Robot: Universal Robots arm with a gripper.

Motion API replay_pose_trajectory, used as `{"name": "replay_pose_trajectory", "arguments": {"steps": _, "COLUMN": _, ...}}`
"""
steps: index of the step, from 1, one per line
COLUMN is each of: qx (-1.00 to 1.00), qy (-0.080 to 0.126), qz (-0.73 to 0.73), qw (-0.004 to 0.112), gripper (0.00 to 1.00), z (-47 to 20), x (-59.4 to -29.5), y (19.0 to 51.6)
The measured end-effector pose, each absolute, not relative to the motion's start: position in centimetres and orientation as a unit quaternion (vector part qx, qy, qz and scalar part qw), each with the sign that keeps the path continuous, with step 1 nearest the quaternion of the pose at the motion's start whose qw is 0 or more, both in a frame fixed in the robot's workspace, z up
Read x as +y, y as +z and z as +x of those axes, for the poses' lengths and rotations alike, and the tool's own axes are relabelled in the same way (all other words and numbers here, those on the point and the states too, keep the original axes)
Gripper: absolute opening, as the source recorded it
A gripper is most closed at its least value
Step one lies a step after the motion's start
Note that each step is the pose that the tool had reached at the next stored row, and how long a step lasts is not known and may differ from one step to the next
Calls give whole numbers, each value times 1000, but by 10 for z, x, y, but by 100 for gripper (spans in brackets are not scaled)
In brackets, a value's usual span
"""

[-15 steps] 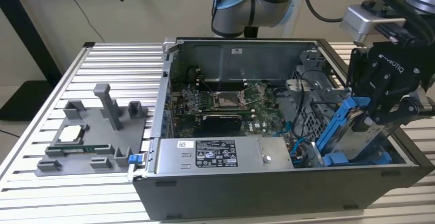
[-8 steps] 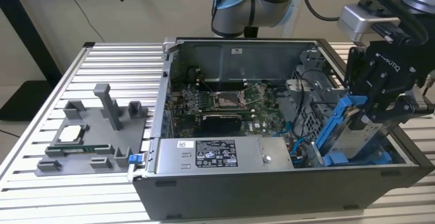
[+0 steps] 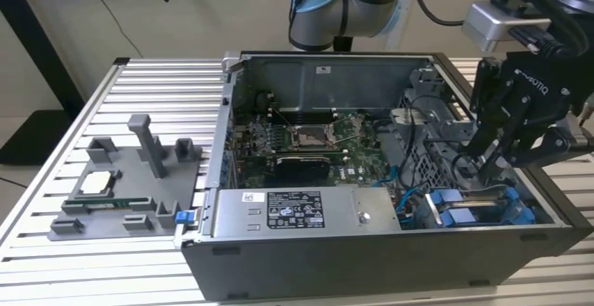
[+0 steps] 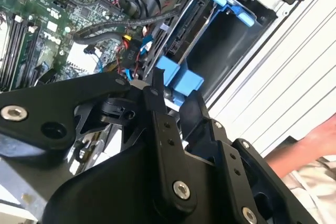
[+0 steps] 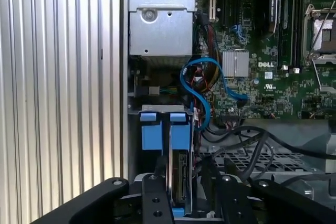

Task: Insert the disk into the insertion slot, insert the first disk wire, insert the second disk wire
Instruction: 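Insert the first disk wire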

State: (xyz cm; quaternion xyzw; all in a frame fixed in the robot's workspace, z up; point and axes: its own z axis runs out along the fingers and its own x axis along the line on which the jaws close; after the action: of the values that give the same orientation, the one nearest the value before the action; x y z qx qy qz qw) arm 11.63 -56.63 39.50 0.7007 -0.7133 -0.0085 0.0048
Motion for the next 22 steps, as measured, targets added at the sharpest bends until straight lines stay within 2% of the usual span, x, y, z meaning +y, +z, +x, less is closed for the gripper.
{"name": "replay_pose_trajectory", "arguments": {"steps": 6, "qx": -713, "qy": -11, "qz": 701, "qw": 2, "gripper": 100, "z": 116, "x": -564, "y": 406}}
{"name": "replay_pose_trajectory", "arguments": {"steps": 11, "qx": -713, "qy": -24, "qz": 701, "qw": -12, "gripper": 100, "z": 116, "x": -560, "y": 403}}
{"name": "replay_pose_trajectory", "arguments": {"steps": 18, "qx": -711, "qy": -32, "qz": 702, "qw": -22, "gripper": 100, "z": 116, "x": -559, "y": 397}}
{"name": "replay_pose_trajectory", "arguments": {"steps": 22, "qx": -707, "qy": -38, "qz": 706, "qw": -32, "gripper": 100, "z": 116, "x": -559, "y": 396}}
